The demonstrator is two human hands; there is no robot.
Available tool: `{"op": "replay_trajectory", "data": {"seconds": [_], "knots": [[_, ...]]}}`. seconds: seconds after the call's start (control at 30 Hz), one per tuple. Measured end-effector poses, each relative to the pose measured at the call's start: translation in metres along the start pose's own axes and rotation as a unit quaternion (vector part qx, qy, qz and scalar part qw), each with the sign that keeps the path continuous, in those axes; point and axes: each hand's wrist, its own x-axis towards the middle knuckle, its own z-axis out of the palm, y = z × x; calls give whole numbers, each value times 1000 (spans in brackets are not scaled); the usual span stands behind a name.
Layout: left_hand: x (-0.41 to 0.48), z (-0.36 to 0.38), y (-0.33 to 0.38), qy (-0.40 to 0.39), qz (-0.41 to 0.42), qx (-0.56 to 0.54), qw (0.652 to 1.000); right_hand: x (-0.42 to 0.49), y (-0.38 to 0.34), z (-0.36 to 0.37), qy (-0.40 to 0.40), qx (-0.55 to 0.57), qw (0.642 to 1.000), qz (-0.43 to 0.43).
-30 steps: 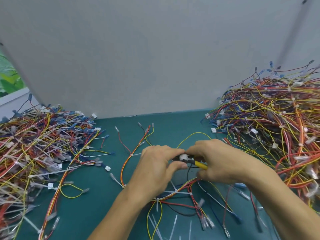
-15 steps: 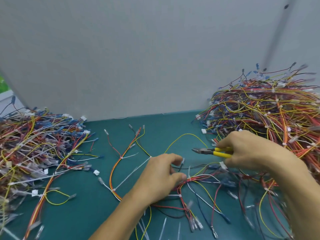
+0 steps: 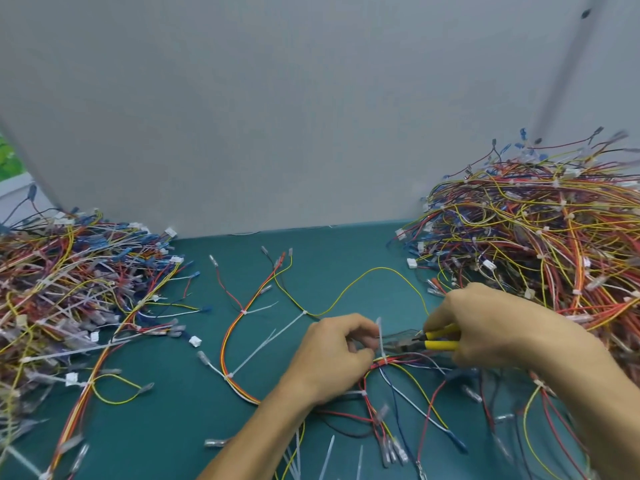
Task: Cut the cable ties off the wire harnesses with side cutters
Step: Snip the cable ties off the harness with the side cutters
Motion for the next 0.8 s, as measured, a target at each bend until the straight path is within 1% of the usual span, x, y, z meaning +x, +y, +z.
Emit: {"op": "replay_trajectory", "data": {"seconds": [0.07,0.23,0.4,0.57,0.8], "knots": [[0,0,-1,-14,2,-5,1000,-2,3,1,-4,5,1000,-2],[1,5,-1,27,0,16,999,-4,8,5,14,8,1000,-20],[1,4,-1,18,-17,8,1000,-4,12,4,16,22,999,-34],[2,3,1,15,-22,-31,999,-1,13,8,19,23,998,-59],[2,3,-1,23,-7,0,1000,2,15,10,15,36,998,-55]]}}
